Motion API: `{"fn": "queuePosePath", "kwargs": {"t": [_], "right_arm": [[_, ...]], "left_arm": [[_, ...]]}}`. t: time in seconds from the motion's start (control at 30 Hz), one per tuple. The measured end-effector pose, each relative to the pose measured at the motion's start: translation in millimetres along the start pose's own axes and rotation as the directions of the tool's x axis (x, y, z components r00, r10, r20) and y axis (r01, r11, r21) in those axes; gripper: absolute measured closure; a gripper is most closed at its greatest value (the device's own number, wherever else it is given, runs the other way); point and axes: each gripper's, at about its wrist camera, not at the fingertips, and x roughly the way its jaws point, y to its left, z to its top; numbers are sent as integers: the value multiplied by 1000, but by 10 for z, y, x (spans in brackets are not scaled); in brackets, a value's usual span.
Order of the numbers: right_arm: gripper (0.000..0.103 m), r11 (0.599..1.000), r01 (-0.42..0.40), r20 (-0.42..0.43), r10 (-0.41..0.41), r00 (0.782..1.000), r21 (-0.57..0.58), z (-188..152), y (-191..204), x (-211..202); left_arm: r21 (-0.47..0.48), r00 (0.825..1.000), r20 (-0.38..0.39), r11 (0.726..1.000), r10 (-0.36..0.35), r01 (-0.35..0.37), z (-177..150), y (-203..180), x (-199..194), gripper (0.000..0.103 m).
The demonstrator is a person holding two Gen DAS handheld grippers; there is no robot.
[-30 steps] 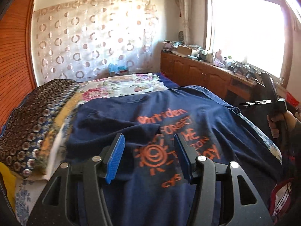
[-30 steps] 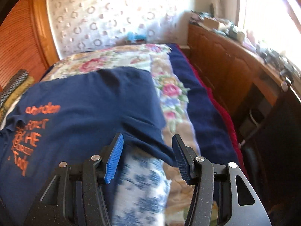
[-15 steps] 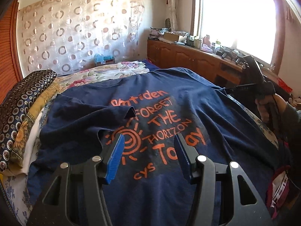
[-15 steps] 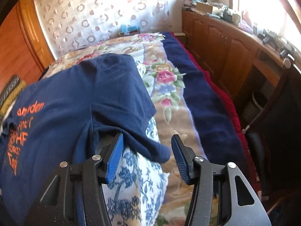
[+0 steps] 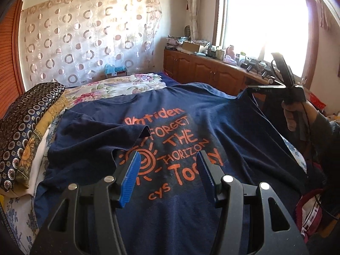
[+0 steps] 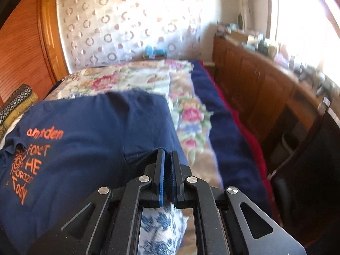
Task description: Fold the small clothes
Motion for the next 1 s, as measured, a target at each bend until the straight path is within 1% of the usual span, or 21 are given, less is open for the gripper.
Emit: {"fn": "queuePosePath", "kwargs": {"t": [0.07, 0.13, 0.2, 0.27, 0.37, 0.43, 0.57, 0.67, 0.7, 0.73, 0.77, 0.83, 0.93, 1.0], "right_arm": [[100, 999, -9, 43, 11, 999, -52, 127, 177, -97], [100, 994, -31, 81, 40, 996, -105, 214, 368, -194], [100, 988, -76, 97, 89, 991, -134, 269, 518, -262], [100, 979, -132, 97, 148, 984, -152, 262, 689, -304], [100, 964, -206, 51, 217, 975, -168, 149, 901, -254], [100, 956, -240, -3, 244, 970, -170, 27, 1026, -154], [100, 956, -249, -85, 238, 968, -157, -251, 1081, -4], [99, 961, -253, -109, 241, 964, -115, -390, 1014, -14], [97, 963, -246, -111, 235, 966, -108, -423, 996, -46], [90, 965, -238, -108, 227, 968, -106, -463, 956, -103], [79, 968, -230, -104, 220, 970, -99, -491, 923, -148], [66, 973, -216, -97, 208, 973, -76, -527, 828, -244], [63, 977, -211, -66, 209, 976, -31, -581, 666, -401], [61, 982, -188, -50, 187, 981, -5, -600, 556, -456]], "left_arm": [[-4, 1000, 10, 1000, -1, 1, -7, 23, -29, 49], [-12, 1000, 28, 1000, -12, 12, -1, 28, -65, 49], [-28, 999, 46, 1000, -9, 10, 40, 47, -90, 49], [-45, 997, 75, 999, 17, -14, 82, 68, -138, 49], [-43, 993, 113, 999, 34, -29, 90, 78, -218, 49], [-38, 991, 124, 999, 42, -37, 107, 91, -245, 49], [-56, 992, 124, 998, 8, -1, 133, 157, -246, 49], [-70, 993, 118, 997, -4, 13, 136, 185, -237, 49], [-70, 993, 118, 997, -6, 14, 133, 188, -240, 49], [-67, 993, 118, 998, -8, 16, 132, 184, -250, 49], [-63, 993, 116, 998, -8, 16, 138, 166, -256, 49], [-46, 995, 102, 999, 6, -1, 134, 131, -261, 49], [-20, 995, 96, 1000, 5, -3, 142, 56, -286, 49], [-12, 996, 94, 1000, 3, -2, 156, 27, -305, 49]]}}
